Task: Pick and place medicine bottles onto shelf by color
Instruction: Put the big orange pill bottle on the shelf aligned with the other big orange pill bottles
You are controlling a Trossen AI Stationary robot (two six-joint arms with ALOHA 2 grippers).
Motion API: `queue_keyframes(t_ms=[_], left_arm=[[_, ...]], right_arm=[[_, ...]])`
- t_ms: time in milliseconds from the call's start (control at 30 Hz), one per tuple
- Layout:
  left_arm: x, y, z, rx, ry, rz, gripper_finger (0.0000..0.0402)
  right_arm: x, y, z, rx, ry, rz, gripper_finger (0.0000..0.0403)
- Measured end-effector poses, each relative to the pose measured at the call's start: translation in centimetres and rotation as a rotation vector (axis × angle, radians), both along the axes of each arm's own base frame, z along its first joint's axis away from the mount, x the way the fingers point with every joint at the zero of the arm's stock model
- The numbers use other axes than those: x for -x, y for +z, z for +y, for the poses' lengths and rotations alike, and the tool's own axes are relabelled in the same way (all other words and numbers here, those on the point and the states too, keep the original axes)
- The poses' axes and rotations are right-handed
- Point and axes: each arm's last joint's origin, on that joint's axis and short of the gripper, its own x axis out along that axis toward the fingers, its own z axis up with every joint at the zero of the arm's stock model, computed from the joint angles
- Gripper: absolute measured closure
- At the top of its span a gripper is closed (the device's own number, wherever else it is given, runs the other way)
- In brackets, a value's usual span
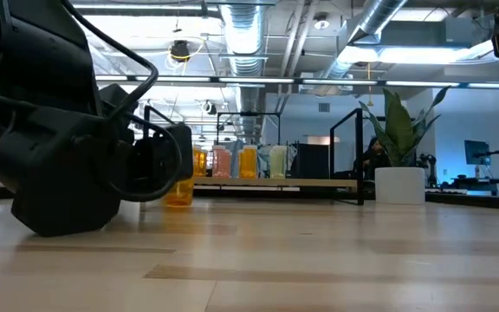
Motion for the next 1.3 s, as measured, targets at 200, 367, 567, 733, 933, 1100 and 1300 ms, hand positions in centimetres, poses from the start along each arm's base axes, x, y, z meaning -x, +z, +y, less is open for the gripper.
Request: queue_keyframes(t_ms=[200, 367, 567, 733, 933, 1100, 1300], left_arm=[[-0.2, -0.2, -0.2, -0.016, -0.009, 0.049, 0.0303], [-0.3, -0.3, 0.0, -0.002, -0.001, 0.055, 0.0303], [-0.3, -0.3, -0.1, 0.010, -0.001, 0.063, 0.0269], [-0.1, -0.4, -0.4, 0.038, -0.009, 0.090, 0.0221], [0.4, 0.0, -2.3, 0.051, -0.065, 0.121, 0.0178], [1.3, 3.1, -4.8, 0.127, -0.102, 0.129, 0.0172], [2.4, 10.2, -5.4, 0.384, -0.037, 0.087, 0.0177]], right_arm=[[0.0, 0.0, 0.0, 0.000, 0.000, 0.000, 0.0178], [0.0, 0.0, 0.0, 0.000, 0.000, 0.000, 0.0178], [0.0, 0.0, 0.0, 0.000, 0.000, 0.000, 0.0178], [0.0, 0.0, 0.0, 0.000, 0.000, 0.000, 0.0178], [0.0, 0.0, 0.0, 0.000, 0.000, 0.000, 0.0178], [0.0, 0.0, 0.0, 0.000, 0.000, 0.000, 0.0178], [0.0, 0.0, 0.0, 0.000, 0.000, 0.000, 0.0178]])
